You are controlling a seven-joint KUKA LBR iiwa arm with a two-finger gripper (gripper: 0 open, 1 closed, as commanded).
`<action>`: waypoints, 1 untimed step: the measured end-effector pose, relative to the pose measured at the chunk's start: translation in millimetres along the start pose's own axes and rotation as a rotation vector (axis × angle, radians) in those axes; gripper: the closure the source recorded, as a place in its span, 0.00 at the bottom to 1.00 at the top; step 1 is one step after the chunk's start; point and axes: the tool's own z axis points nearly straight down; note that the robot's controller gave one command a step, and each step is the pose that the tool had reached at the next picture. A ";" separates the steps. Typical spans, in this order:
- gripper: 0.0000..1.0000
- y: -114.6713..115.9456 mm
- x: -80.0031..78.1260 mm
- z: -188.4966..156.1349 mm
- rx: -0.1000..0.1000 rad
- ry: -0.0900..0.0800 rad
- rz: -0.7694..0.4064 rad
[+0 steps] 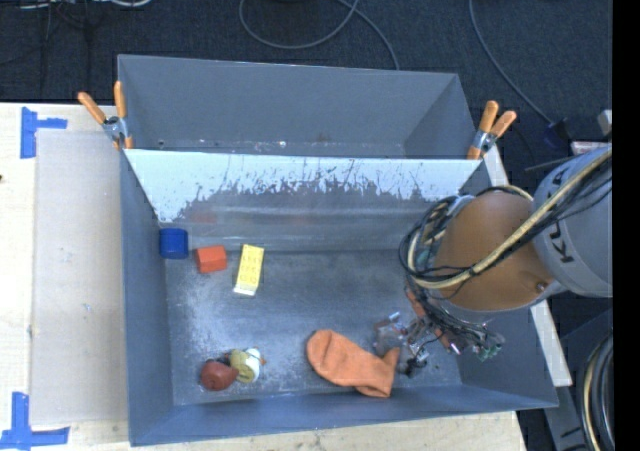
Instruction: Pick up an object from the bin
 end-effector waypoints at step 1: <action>1.00 -0.9 1.0 -46.6 -0.004 0.005 0.004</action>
Offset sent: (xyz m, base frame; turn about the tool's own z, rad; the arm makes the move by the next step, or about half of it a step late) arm -0.0090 -0.0070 -0.0018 -0.0147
